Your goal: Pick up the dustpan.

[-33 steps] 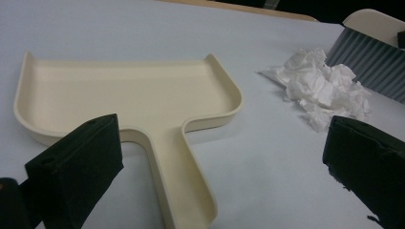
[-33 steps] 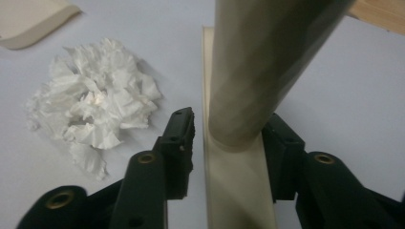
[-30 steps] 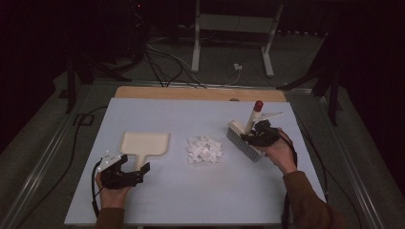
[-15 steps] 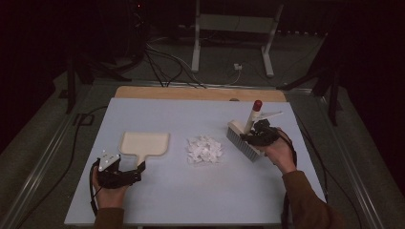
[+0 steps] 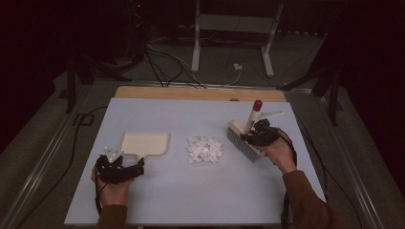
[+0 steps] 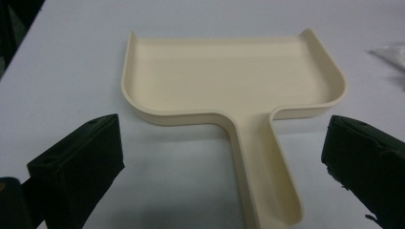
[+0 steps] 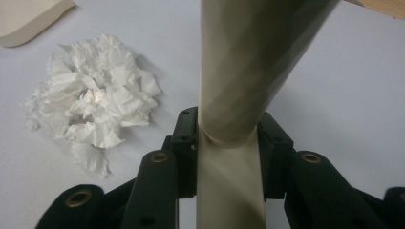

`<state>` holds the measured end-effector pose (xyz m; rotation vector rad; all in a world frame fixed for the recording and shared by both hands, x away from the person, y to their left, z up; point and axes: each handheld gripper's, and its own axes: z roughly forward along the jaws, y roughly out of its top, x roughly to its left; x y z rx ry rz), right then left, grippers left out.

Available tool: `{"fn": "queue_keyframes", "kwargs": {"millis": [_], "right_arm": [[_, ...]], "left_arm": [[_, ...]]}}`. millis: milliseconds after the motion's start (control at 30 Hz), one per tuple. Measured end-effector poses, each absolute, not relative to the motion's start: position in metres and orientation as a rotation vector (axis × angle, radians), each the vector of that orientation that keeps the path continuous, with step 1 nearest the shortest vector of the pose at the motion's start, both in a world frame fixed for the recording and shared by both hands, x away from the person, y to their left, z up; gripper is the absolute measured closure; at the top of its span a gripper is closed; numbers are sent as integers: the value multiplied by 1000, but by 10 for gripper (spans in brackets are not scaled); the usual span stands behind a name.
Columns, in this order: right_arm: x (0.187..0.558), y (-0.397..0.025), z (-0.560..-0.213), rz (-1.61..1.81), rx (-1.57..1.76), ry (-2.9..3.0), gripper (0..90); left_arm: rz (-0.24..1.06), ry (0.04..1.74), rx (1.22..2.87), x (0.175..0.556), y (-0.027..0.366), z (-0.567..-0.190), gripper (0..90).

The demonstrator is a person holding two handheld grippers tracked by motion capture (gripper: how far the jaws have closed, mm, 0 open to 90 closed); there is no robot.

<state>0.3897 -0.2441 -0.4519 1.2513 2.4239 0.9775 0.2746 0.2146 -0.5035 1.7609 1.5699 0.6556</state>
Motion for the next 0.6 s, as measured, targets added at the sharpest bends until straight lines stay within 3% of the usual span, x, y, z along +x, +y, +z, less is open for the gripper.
{"fn": "queue_keyframes", "kwargs": {"millis": [267,467,600], "right_arm": [[390,-240,-452,974,1227,2431,672],[389,-242,-452,973,1230,2428,672],[389,-245,-452,976,1240,2424,672]], "left_arm": [[670,1640,1881,284,190,-515,68],[648,1684,1863,285,184,-520,394],[658,1716,1856,285,182,-520,504]]}}
